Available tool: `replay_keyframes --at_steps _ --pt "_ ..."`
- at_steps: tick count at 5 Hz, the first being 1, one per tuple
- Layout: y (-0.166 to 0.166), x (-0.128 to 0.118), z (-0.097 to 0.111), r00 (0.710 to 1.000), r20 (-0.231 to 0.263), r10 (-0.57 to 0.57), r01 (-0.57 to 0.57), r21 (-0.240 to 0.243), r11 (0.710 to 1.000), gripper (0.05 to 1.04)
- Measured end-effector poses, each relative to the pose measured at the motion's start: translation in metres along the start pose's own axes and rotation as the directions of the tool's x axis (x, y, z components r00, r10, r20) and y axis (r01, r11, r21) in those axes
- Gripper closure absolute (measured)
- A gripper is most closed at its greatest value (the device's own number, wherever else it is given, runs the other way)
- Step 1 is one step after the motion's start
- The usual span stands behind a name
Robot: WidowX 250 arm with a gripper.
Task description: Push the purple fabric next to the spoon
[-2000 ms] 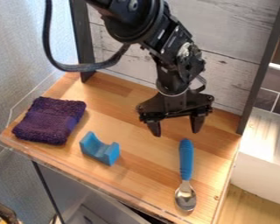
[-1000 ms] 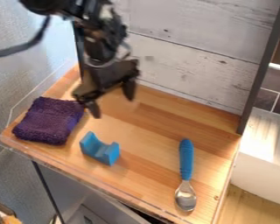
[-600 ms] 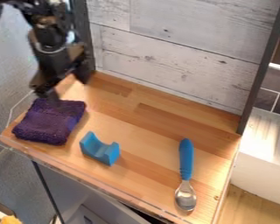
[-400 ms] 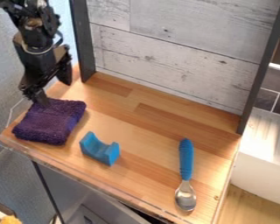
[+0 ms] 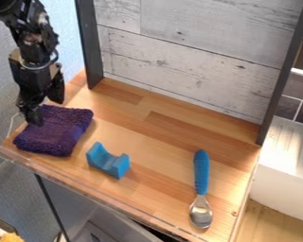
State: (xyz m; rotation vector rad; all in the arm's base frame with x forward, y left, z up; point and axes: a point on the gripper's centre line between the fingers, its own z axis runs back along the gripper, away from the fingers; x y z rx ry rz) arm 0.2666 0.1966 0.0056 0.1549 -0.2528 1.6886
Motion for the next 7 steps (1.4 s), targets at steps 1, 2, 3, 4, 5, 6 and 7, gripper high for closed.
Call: replay_keyframes --at_steps 1,2,3,4,5,6,7 --pt "0.004 0.004 -0.016 1.0 0.004 0.012 -0.013 0.034 0.999 0.084" --pt "0.008 0.003 -0.026 1.0 0.002 0.024 -0.024 0.062 0.998 0.084" --pt "0.01 -0.001 -0.038 0.999 -0.006 0.045 -0.045 0.074 0.996 0.084" --pt "0.006 -0.004 -0.041 0.995 -0.023 0.097 -0.095 0.05 0.994 0.084" --pt "-0.002 -0.014 -0.041 0.991 -0.039 0.132 -0.13 0.043 0.991 0.085" --pt "-0.011 -0.029 -0.038 0.987 -0.06 0.15 -0.149 0.022 0.989 0.085" --pt "-0.023 -0.052 -0.034 0.986 -0.094 0.136 -0.137 -0.004 0.991 0.085"
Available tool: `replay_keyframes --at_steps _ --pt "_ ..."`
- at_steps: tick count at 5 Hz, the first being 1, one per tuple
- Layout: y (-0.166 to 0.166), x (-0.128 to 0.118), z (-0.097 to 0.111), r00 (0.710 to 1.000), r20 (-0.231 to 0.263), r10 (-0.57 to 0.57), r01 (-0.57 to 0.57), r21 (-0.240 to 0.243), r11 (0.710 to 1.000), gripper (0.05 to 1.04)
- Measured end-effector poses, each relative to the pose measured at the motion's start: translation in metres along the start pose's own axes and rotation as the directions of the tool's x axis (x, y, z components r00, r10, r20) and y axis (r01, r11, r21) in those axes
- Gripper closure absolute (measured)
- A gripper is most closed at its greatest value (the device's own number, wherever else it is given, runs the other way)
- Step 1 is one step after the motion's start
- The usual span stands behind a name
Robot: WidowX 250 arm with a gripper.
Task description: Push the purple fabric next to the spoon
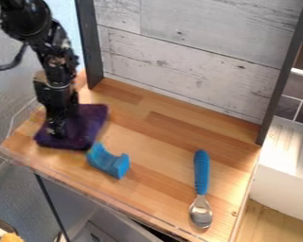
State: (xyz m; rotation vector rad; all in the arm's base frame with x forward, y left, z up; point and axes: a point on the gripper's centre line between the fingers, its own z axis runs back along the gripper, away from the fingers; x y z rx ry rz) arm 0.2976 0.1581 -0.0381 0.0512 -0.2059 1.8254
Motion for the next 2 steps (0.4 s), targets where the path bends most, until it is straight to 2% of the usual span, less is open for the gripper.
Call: replay_keyframes --at_steps 2 --pt "-0.02 -0.061 0.007 0.995 -0.032 -0.094 0.093 -0.047 0.995 0.085"
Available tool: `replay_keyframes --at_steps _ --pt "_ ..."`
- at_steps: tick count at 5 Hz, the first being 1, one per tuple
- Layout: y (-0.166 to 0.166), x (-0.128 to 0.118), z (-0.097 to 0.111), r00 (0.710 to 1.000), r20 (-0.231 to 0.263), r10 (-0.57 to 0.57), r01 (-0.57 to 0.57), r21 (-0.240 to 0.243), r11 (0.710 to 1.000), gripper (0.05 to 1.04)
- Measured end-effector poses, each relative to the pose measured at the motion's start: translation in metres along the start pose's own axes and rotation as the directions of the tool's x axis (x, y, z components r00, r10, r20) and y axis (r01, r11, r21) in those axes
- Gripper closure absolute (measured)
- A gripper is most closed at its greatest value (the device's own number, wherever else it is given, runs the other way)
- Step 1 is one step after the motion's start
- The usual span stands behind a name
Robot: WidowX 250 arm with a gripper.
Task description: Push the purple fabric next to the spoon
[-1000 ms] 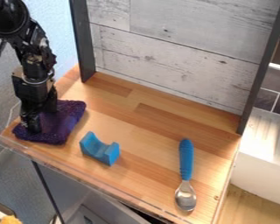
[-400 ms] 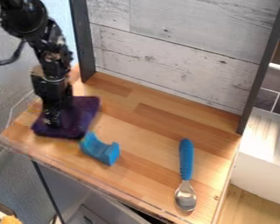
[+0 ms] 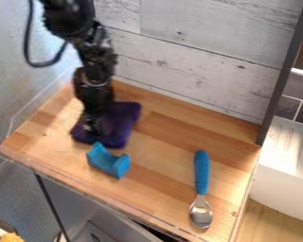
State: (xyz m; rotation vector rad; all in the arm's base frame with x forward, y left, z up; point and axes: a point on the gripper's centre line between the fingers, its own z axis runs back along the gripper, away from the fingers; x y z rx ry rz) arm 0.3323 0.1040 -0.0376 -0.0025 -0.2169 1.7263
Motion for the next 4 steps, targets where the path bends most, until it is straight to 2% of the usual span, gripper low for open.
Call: replay_keyframes --at_steps 2,4 --pt "-0.004 -0.054 0.005 0.994 -0.047 -0.1 0.099 -0.03 0.995 0.084" --pt "0.01 -0.104 0.016 0.963 -0.091 -0.255 0.253 -0.039 0.967 0.084"
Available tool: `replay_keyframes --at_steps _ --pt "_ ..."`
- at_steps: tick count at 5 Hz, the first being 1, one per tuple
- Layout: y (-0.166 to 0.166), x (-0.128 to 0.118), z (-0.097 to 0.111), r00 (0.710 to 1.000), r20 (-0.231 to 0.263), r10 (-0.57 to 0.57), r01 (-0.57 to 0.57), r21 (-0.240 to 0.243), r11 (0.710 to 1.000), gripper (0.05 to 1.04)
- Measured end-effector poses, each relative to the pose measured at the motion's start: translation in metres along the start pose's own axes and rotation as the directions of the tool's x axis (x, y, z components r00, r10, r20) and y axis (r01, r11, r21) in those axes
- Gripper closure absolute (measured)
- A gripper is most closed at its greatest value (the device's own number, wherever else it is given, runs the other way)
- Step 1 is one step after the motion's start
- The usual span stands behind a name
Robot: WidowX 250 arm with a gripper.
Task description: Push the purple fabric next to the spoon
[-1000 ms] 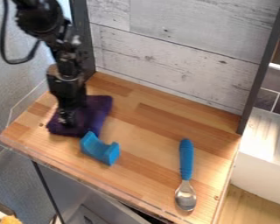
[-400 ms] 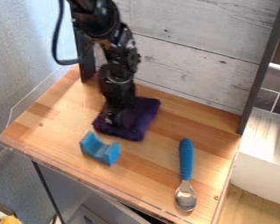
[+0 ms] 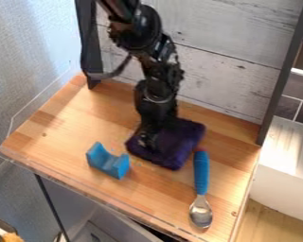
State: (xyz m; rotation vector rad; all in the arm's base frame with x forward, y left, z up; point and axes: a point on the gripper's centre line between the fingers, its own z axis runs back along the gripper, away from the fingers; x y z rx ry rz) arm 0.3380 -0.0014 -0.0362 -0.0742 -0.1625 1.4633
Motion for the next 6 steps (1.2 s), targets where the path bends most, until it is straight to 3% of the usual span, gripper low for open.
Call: replay_keyframes --at_steps 2,4,5,6 --pt "-0.012 -0.014 0.029 0.998 -0.003 -0.06 0.06 -0.069 0.996 0.084" --pt "-0.013 -0.01 0.077 0.996 0.012 -0.087 0.087 -0.156 0.984 0.084" --pt "-0.009 -0.004 0.096 0.994 0.018 -0.108 0.11 -0.169 0.979 0.084" --pt "-0.009 -0.002 0.096 0.994 0.019 -0.11 0.111 -0.169 0.979 0.084"
